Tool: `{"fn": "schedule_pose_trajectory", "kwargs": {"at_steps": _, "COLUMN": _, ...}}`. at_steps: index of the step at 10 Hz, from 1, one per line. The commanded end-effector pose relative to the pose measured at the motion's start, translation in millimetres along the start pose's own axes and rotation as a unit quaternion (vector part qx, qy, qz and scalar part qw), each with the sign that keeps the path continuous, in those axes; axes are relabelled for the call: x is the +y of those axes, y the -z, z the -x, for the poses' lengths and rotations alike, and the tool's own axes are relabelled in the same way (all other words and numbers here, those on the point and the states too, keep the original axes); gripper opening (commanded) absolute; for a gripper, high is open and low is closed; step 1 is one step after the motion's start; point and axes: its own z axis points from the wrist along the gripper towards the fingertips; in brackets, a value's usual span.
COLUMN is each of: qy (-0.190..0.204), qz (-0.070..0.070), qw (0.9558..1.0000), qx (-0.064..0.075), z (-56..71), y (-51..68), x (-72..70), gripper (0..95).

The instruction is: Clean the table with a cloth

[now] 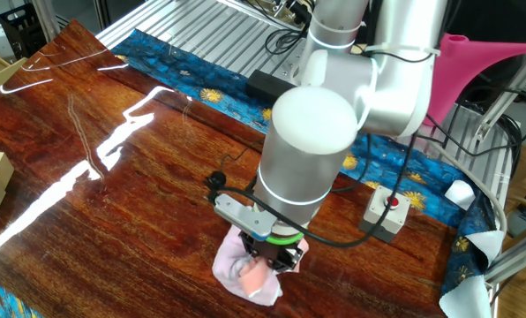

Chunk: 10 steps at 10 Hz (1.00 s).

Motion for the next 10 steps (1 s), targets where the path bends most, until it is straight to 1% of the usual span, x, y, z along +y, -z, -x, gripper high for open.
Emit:
{"fn": "schedule_pose_trajectory", "kwargs": {"at_steps": 1, "qy": 0.003, "qz": -0.003, "qw": 1.0, "qx": 0.001, "z": -3.0, "y": -5.1, "x": -6.7, "gripper": 0.0}}
{"fn": "schedule_pose_trajectory", "kwargs": {"at_steps": 2, "qy": 0.005, "qz": -0.003, "qw": 1.0, "qx": 0.0, "z": -3.3, "y": -5.0, "x": -8.5, "gripper": 0.0}}
{"fn": "schedule_pose_trajectory", "kwargs": {"at_steps": 4, "qy": 0.012, "qz": -0.002, "qw": 0.9999, "qx": 0.0, "z": -5.8, "y": -7.0, "x": -19.5, "gripper": 0.0}}
{"fn": "schedule_pose_trajectory", "kwargs": {"at_steps": 6, "qy": 0.018, "qz": 0.0, "qw": 0.9998, "qx": 0.001, "z": -8.1, "y": -5.2, "x": -28.4, "gripper": 0.0}}
{"fn": "schedule_pose_trajectory", "kwargs": {"at_steps": 7, "qy": 0.022, "qz": 0.003, "qw": 0.9997, "qx": 0.001, "z": -9.8, "y": -5.7, "x": -35.5, "gripper": 0.0}}
{"fn": "schedule_pose_trajectory", "kwargs": {"at_steps": 9, "qy": 0.029, "qz": 0.013, "qw": 0.9995, "qx": 0.002, "z": -11.6, "y": -8.1, "x": -46.4, "gripper": 0.0}}
{"fn": "schedule_pose_trajectory", "kwargs": {"at_steps": 10, "qy": 0.032, "qz": 0.016, "qw": 0.9994, "qx": 0.002, "z": -11.7, "y": -8.4, "x": -50.7, "gripper": 0.0}}
